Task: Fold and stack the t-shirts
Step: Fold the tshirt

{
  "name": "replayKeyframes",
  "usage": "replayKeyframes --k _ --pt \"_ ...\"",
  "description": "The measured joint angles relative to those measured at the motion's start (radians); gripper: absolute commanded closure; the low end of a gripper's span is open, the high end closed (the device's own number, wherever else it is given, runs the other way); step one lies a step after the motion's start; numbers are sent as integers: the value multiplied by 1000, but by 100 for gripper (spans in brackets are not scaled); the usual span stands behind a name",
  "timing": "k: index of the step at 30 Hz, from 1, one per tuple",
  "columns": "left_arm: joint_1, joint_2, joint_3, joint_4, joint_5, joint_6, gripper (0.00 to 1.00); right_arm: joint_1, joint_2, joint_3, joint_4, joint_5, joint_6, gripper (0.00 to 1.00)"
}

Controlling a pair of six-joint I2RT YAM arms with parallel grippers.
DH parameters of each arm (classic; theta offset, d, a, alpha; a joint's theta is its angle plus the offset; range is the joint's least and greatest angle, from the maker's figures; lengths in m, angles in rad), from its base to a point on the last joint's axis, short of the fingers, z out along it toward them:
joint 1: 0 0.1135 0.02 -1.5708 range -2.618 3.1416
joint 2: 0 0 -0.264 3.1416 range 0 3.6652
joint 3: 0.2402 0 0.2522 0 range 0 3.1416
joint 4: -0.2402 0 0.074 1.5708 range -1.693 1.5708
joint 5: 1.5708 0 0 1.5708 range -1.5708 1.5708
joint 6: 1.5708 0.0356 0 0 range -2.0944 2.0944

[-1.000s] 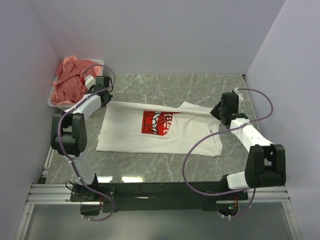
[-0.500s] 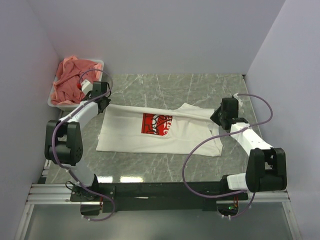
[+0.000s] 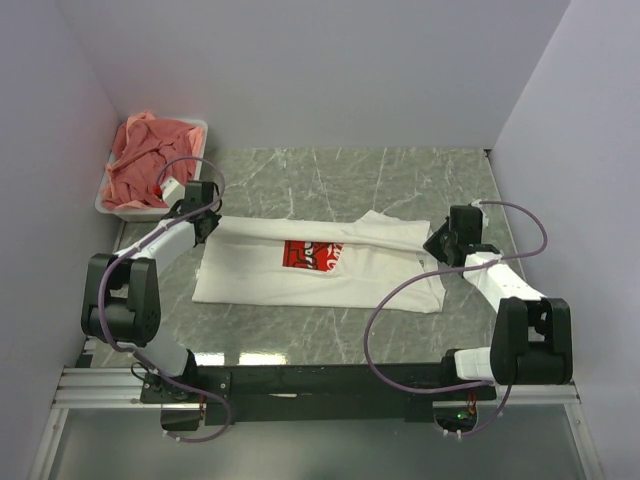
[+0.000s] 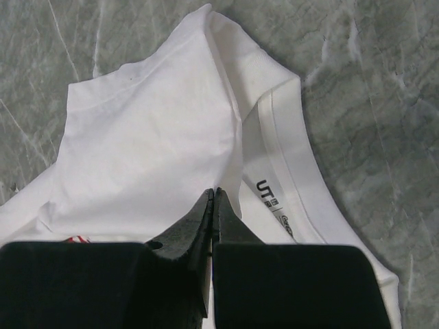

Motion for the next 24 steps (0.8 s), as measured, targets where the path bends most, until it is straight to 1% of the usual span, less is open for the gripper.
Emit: replayKeyframes --k 7,15,16,20,22,23,24 --pt "0 -30 -61 8 3 -5 99 -2 -18 -27 8 -24 8 100" --pt "0 -43 -70 23 10 -6 99 -6 -60 -72 9 -47 23 100" --pt "0 -44 -73 25 13 -8 99 -7 -62 -76 10 -51 24 99" --pt "1 -44 -91 31 19 -14 99 -18 -63 -96 26 -86 37 89" --pt "3 -44 -101 32 24 -16 99 -24 -63 -107 29 -101 43 79" --pt "5 -44 -107 35 28 -17 94 -26 -63 -112 29 -108 43 75" --pt "7 -45 -114 38 32 -19 91 -27 -63 -115 27 -114 44 66"
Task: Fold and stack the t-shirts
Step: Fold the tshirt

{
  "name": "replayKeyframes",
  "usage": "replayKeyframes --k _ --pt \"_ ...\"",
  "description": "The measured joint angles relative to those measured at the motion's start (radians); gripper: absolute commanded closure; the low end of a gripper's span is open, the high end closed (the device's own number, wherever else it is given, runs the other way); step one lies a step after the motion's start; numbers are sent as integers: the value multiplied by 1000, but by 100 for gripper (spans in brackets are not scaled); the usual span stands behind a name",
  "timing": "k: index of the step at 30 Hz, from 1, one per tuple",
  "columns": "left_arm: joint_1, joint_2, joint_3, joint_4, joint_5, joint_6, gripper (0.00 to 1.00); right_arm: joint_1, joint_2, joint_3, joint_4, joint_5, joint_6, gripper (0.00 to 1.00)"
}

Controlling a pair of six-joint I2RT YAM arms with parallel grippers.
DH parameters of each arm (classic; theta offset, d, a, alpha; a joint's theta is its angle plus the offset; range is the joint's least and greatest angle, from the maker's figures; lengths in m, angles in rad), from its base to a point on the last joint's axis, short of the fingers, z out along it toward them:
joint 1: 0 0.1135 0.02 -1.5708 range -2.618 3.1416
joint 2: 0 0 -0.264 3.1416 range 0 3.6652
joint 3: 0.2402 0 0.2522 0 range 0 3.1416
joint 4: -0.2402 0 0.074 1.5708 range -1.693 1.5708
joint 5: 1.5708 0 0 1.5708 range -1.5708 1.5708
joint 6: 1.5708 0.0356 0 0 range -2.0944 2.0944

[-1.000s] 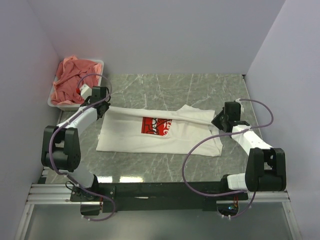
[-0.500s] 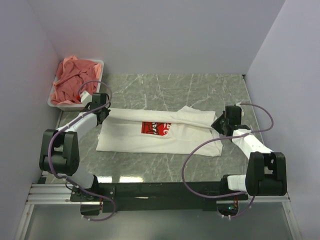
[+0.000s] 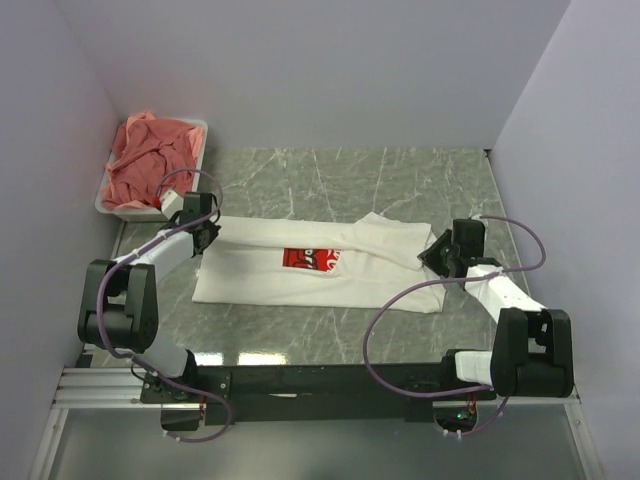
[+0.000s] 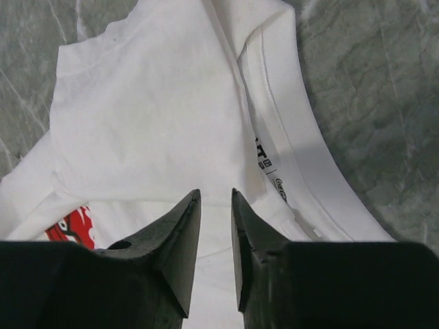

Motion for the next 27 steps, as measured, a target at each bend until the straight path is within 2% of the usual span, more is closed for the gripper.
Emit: replayKeyframes --k 3,5,8,11,15,20,27 --pt "3 -3 -18 3 8 -5 70 -1 -9 -1 -6 -7 -2 48" --pt "4 -13 -27 3 10 -8 59 -1 -37 0 -14 -7 -6 46" --pt "6 -40 -30 2 11 -14 53 1 -74 14 -38 -5 -22 46" --pt "6 -67 -30 3 13 -16 54 40 -60 86 -85 36 -42 46" --pt "1 -79 -30 6 31 -21 60 132 37 253 -128 73 -80 47" --pt "-69 -47 -18 0 38 -37 63 206 329 583 -199 133 -145 48" --pt "-126 18 -14 10 83 -47 65 262 671 902 -314 199 -206 51"
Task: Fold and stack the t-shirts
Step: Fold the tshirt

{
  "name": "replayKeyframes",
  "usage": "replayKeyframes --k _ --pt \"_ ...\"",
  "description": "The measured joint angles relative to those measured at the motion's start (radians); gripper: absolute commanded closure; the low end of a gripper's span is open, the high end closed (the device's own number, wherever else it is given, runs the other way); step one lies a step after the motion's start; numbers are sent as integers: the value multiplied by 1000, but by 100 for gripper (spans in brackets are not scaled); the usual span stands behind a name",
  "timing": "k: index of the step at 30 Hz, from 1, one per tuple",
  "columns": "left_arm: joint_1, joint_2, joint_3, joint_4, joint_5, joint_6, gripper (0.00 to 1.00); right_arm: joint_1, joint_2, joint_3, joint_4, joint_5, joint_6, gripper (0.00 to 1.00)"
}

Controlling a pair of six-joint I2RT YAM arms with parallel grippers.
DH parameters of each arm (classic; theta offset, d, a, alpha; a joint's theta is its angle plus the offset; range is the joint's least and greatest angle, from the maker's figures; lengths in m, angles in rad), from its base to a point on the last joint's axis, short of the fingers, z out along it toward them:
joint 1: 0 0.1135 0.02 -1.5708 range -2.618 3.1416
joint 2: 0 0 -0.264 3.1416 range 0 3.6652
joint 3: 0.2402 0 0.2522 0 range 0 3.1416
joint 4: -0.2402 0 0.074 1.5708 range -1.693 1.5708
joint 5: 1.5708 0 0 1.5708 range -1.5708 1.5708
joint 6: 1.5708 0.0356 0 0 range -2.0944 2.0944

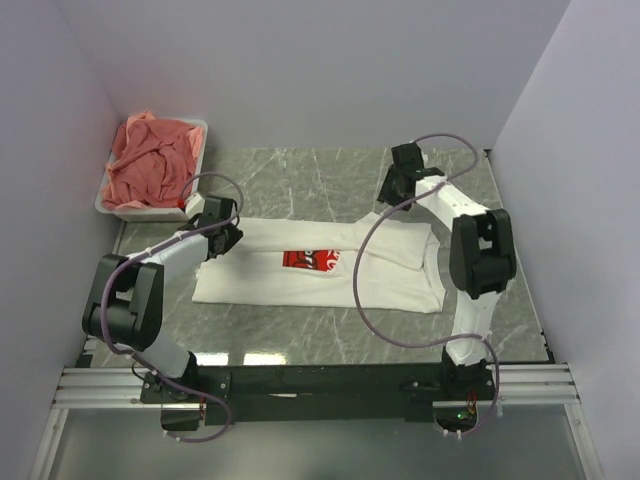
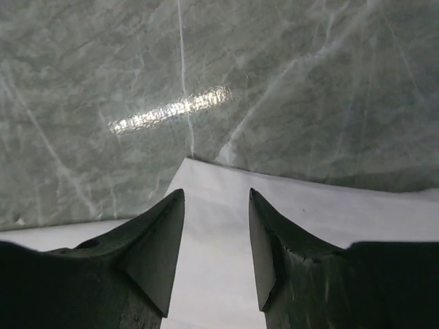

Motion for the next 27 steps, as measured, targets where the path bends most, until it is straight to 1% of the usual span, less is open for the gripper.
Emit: replayKeyframes --k 5,8,17,22,25,26,27 --pt "-10 28 1 17 23 0 66 35 148 143 -89 31 -31 51" --pt "-15 39 6 23 32 0 66 51 203 201 -117 48 -40 52" --pt "-16 53 23 35 43 0 66 84 266 269 -171 74 -56 52" --pt "-16 53 23 35 48 0 67 96 291 275 -182 81 -59 53" --pt "-16 57 23 36 49 0 67 100 294 275 -188 89 -59 58" --pt "-16 58 23 36 49 0 67 101 294 275 -188 90 -59 65" --pt "-16 59 23 36 49 0 67 102 294 275 -188 91 -61 69"
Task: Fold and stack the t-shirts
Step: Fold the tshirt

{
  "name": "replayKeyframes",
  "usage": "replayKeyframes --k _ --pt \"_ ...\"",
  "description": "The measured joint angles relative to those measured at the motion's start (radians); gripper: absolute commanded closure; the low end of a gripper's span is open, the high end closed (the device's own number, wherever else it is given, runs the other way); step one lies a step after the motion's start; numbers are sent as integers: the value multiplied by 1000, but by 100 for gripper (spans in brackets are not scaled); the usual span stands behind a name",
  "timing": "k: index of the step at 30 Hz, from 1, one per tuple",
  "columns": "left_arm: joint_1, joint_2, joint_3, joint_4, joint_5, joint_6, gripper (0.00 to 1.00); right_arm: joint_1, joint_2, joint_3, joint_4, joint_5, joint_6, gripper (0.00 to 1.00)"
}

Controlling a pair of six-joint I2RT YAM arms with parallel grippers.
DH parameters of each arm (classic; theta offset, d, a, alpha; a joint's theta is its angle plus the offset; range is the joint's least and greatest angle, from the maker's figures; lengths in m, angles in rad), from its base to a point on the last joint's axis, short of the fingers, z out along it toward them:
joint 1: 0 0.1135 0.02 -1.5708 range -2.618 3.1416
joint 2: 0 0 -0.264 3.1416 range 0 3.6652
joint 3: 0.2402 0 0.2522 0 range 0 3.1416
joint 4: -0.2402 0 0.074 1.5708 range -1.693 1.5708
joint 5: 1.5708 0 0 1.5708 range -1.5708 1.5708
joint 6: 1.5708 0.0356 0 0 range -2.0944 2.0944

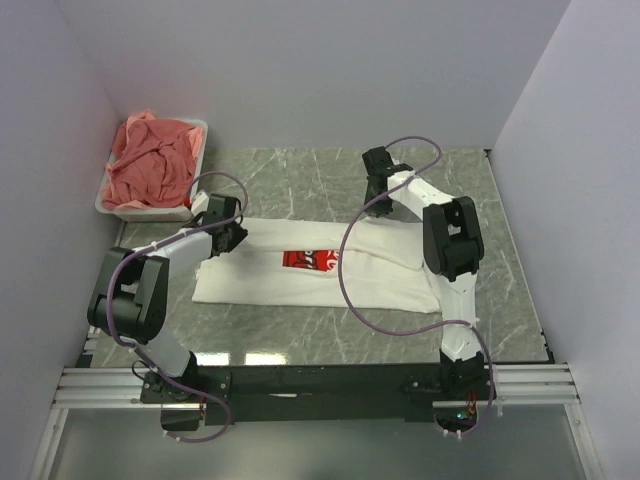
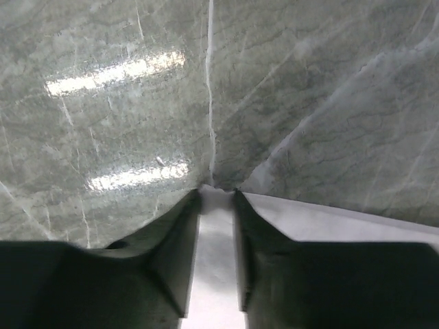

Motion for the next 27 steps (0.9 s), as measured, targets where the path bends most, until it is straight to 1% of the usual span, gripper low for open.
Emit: replayKeyframes --k 1,2,4,5,7,13,19,27 --pt "0 0 0 0 0 0 68 0 0 0 0 0 1 73" --pt "0 0 0 0 0 0 68 0 0 0 0 1 2 81" --pt "0 1 0 0 0 0 67 0 0 0 1 2 4 88" --pt "0 2 0 0 0 0 67 0 0 0 1 3 5 95" --pt "0 5 0 0 1 0 67 0 -1 0 3 5 6 99" --pt "0 5 0 0 3 0 68 2 -25 -9 5 12 11 100" --pt "0 6 0 0 5 0 68 14 -144 -63 17 25 24 100" --pt "0 7 0 -1 5 0 67 65 -314 -217 60 40 49 100"
